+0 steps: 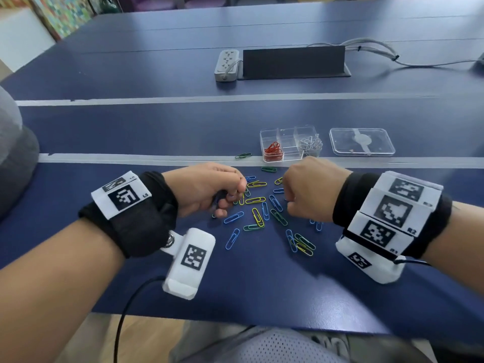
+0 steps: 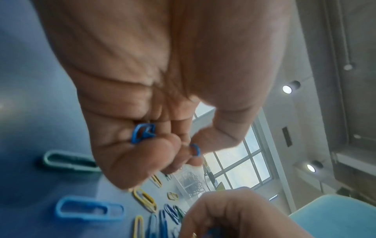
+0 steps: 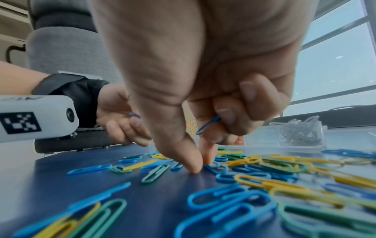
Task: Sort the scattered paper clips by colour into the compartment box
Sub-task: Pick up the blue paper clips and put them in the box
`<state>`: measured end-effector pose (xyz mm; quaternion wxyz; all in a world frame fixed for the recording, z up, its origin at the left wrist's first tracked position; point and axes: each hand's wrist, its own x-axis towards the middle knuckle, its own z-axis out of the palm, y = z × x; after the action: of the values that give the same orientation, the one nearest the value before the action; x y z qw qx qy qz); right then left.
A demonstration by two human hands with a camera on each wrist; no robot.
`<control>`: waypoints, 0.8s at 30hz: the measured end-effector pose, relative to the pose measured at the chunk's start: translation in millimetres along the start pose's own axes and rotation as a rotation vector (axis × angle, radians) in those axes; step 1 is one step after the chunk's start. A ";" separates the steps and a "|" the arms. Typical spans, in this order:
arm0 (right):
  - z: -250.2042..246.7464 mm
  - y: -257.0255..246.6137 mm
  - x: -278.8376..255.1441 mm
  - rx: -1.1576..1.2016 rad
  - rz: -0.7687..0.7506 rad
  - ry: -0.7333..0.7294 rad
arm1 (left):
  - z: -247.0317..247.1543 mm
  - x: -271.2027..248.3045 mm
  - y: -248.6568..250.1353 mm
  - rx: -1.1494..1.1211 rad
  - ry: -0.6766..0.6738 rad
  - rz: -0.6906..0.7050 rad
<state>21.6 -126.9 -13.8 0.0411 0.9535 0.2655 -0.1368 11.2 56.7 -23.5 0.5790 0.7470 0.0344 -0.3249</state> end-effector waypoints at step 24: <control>-2.9 -5.0 3.1 -0.017 -0.010 -0.019 | 40.9 19.5 32.1 1.284 0.169 0.210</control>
<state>22.2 -120.6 -11.9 0.0509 0.9504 0.2708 -0.1441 22.1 3.6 -11.5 0.0421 0.9664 -0.1943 -0.1628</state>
